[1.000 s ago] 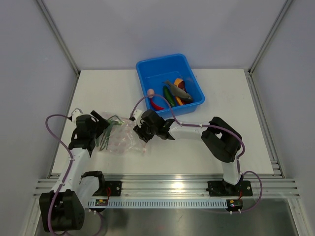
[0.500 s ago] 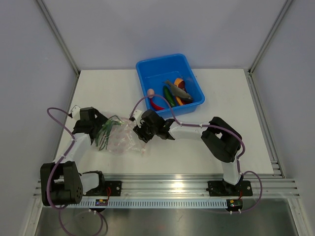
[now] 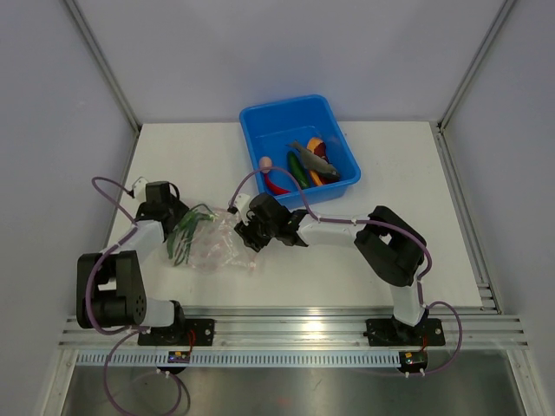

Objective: Open the zip-top bag and remove the fake food
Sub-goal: Pick up the fake vegetable from the zipper food storage bag.

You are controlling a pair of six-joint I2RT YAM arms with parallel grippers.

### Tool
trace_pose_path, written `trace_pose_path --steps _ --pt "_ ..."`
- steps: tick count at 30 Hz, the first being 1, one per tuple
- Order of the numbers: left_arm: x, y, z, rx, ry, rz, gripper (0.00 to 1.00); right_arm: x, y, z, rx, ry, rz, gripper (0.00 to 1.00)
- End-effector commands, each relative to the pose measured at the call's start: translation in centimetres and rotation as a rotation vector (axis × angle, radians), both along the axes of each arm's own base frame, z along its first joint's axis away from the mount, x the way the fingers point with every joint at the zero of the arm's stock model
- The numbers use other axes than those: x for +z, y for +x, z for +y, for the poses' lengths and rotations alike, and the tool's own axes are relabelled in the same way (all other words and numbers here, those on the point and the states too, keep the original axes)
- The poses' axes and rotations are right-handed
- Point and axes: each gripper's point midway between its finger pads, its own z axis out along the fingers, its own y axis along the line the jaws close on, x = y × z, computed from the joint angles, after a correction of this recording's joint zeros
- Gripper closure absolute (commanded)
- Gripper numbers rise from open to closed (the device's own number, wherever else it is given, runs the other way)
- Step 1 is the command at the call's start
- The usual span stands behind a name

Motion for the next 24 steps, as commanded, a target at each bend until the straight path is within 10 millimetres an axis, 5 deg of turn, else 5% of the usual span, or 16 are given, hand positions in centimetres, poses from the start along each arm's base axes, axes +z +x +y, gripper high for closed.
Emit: trace_pose_path --steps 1,6,24 --pt "1.3 2.5 -0.5 -0.038 -0.015 -0.077 0.53 3.1 0.2 1.3 0.028 0.07 -0.04 0.48" --pt "0.5 2.5 -1.7 -0.079 -0.067 -0.062 1.0 2.6 0.1 1.4 0.038 0.064 -0.033 0.48" --pt "7.1 0.7 -5.1 -0.221 -0.12 -0.196 1.0 0.9 0.1 1.9 0.08 0.044 -0.038 0.41"
